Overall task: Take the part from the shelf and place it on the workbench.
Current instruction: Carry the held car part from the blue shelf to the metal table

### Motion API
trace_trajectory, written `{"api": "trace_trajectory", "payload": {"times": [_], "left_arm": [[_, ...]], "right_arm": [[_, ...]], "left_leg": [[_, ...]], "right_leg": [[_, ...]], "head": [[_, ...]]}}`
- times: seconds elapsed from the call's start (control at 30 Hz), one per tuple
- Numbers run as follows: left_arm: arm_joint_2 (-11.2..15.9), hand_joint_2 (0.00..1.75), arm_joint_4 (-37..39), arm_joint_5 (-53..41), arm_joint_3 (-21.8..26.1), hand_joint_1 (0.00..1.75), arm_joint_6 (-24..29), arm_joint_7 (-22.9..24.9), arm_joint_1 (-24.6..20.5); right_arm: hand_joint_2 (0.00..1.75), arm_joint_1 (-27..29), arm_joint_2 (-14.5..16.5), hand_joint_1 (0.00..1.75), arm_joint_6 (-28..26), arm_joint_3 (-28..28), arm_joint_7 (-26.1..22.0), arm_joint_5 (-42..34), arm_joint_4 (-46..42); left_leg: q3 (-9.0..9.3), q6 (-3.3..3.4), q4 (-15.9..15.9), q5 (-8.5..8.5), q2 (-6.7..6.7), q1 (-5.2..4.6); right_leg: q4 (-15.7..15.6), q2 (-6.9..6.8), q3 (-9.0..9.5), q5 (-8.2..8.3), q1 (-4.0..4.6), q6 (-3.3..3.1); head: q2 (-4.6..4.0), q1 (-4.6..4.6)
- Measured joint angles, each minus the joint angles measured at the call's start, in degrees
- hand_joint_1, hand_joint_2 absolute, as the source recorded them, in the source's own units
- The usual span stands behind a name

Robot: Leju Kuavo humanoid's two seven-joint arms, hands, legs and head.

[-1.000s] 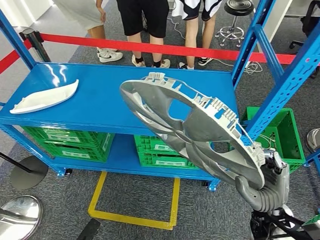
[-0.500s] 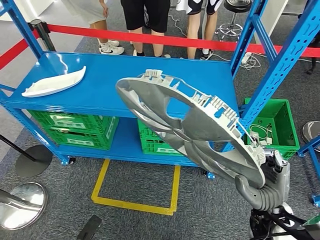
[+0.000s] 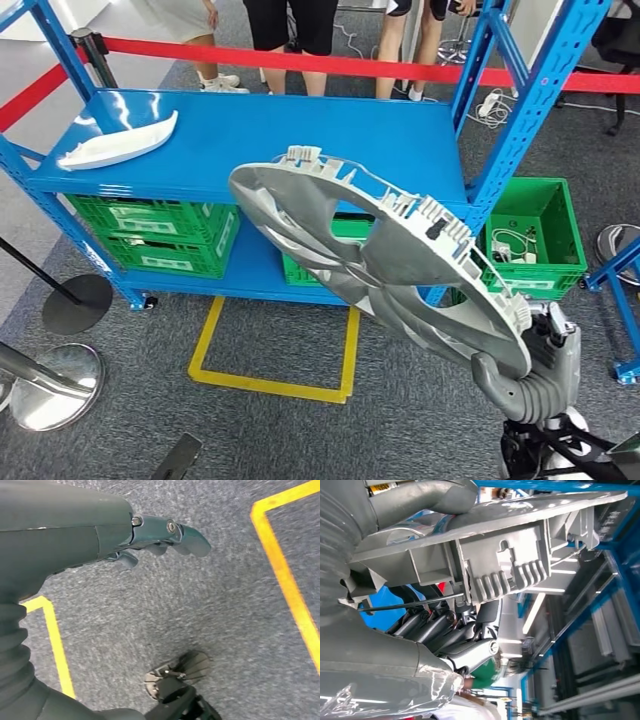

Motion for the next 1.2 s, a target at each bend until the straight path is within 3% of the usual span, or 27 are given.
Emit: {"api": "trace_trajectory", "payload": {"times": [0.07,0.13,0.2,0.23,0.27,0.3,0.37,0.4,0.47,0.5,0.6,0.63,0.77,1.03,1.1,1.2], "left_arm": [[0.0,1.75,0.0,0.0,0.0,0.0,0.0,0.0,0.1],[0.0,1.75,0.0,0.0,0.0,0.0,0.1,-0.1,0.2],[0.0,1.75,0.0,0.0,0.0,0.0,0.1,-0.1,0.2],[0.0,1.75,0.0,0.0,0.0,0.0,0.1,-0.1,0.2],[0.0,1.75,0.0,0.0,0.0,0.0,0.1,-0.1,0.2],[0.0,1.75,0.0,0.0,0.0,0.0,0.1,-0.1,0.2],[0.0,1.75,0.0,-0.1,0.0,0.0,0.2,-0.1,0.2],[0.0,1.75,0.0,0.0,0.0,0.0,0.3,0.0,0.1],[0.0,1.75,0.0,0.1,0.0,0.0,0.3,0.2,-0.1],[0.0,1.75,0.0,0.2,0.0,0.0,0.3,0.4,-0.1],[-0.1,1.75,0.0,0.3,0.0,0.0,0.2,0.7,0.1],[0.0,1.75,0.0,0.4,0.0,0.0,0.2,0.7,0.1],[0.0,1.75,0.0,0.6,0.0,0.0,-0.1,0.7,0.1],[0.1,1.75,0.0,2.4,0.3,0.0,-1.4,0.7,0.1],[0.1,1.75,0.0,2.6,0.3,0.0,-1.4,0.6,0.0],[0.1,1.75,0.0,2.4,0.4,0.0,-1.3,0.6,0.1]], "right_arm": [[1.75,0.0,0.2,1.75,0.0,0.0,-0.1,0.0,-0.1],[1.75,0.1,0.3,1.75,0.1,-0.1,-0.1,0.0,-0.2],[1.75,0.2,0.4,1.75,0.1,-0.1,-0.1,0.1,-0.3],[1.75,0.3,0.4,1.75,0.1,-0.1,-0.2,0.1,-0.3],[1.75,0.3,0.5,1.75,0.2,-0.2,-0.2,0.1,-0.2],[1.75,0.4,0.6,1.75,0.1,-0.2,-0.2,0.1,-0.2],[1.75,0.5,0.6,1.75,0.1,-0.3,-0.2,0.3,-0.2],[1.75,0.4,0.6,1.75,0.1,-0.3,-0.2,0.3,-0.2],[1.75,0.3,0.7,1.75,-0.1,-0.4,-0.2,0.5,-0.2],[1.75,0.2,0.7,1.75,-0.2,-0.4,-0.2,0.6,-0.2],[1.75,0.1,0.8,1.75,-0.3,-0.4,-0.4,0.9,-0.2],[1.75,0.1,0.8,1.75,-0.3,-0.4,-0.5,0.9,-0.2],[1.75,0.2,0.9,1.75,-0.3,-0.4,-0.8,1.1,-0.2],[1.75,0.5,1.3,1.75,-0.4,-0.5,-1.0,1.4,-0.5],[1.75,0.6,1.3,1.75,-0.4,-0.5,-1.1,1.4,-0.7],[1.75,0.7,1.3,1.75,-0.4,-0.6,-1.3,1.5,-0.8]], "left_leg": [[-0.39,-0.65,0.5,-0.44,0.0,0.18],[-1.83,-1.29,4.3,-4.52,-0.01,0.32],[-4.16,-1.79,11.9,-9.86,0.0,0.47],[-4.91,-1.92,15.1,-11.11,0.0,0.53],[-4.82,-1.98,16.7,-11.11,0.0,0.55],[-3.65,-1.94,16.1,-10.13,0.0,0.55],[1.38,-1.64,9.5,-7.48,0.0,0.55],[4.2,-1.4,5.3,-6.8,-0.01,0.5],[7.46,-0.9,-0.2,-6.59,-0.03,0.44],[7.6,-0.77,-0.9,-6.74,-0.04,0.42],[7.11,-0.51,-1.2,-6.58,-0.04,0.31],[6.98,-0.31,-1.2,-6.46,-0.04,0.21],[6.11,0.5,-0.9,-5.93,-0.02,-0.25],[4.7,1.78,-0.5,-4.99,-0.09,-0.55],[4.64,2.23,-0.8,-4.49,-0.21,-0.23],[4.24,2.36,-0.8,-4.06,-0.59,-0.07]], "right_leg": [[0.2,-0.07,-0.94,0.66,-0.07,-0.91],[0.1,-0.18,-1.86,1.7,-0.26,-1.8],[0.2,-0.18,-3.0,2.9,-0.24,-2.13],[0.2,-0.18,-3.57,3.48,-0.22,-2.13],[0.2,-0.18,-4.27,4.02,-0.2,-2.07],[0.3,-0.18,-4.85,4.47,-0.19,-1.97],[0.3,-0.18,-5.58,5.11,-0.18,-1.65],[0.4,-0.21,-5.82,5.34,-0.1,-1.43],[0.6,-0.28,-6.28,5.8,0.12,-0.92],[0.7,-0.28,-6.56,5.91,0.25,-1.17],[0.6,-0.32,-7.0,6.31,0.34,-2.69],[0.4,-0.35,-7.04,6.64,0.28,-2.53],[-0.3,-0.33,-7.39,7.98,-0.21,-0.44],[-0.4,-0.48,-8.4,8.96,-0.78,1.23],[1.9,-0.45,-9.55,6.92,-0.74,1.48],[13.2,-0.35,-13.83,0.19,-0.74,1.63]], "head": [[0.0,-0.03],[0.0,-0.25],[0.0,-0.42],[0.0,-0.43],[0.0,-0.43],[0.0,-0.43],[0.0,-0.45],[0.0,-0.44],[0.0,-0.42],[0.0,-0.36],[0.0,-0.26],[0.0,-0.26],[0.0,-0.27],[0.0,-0.31],[0.0,-0.2],[0.0,0.01]]}}
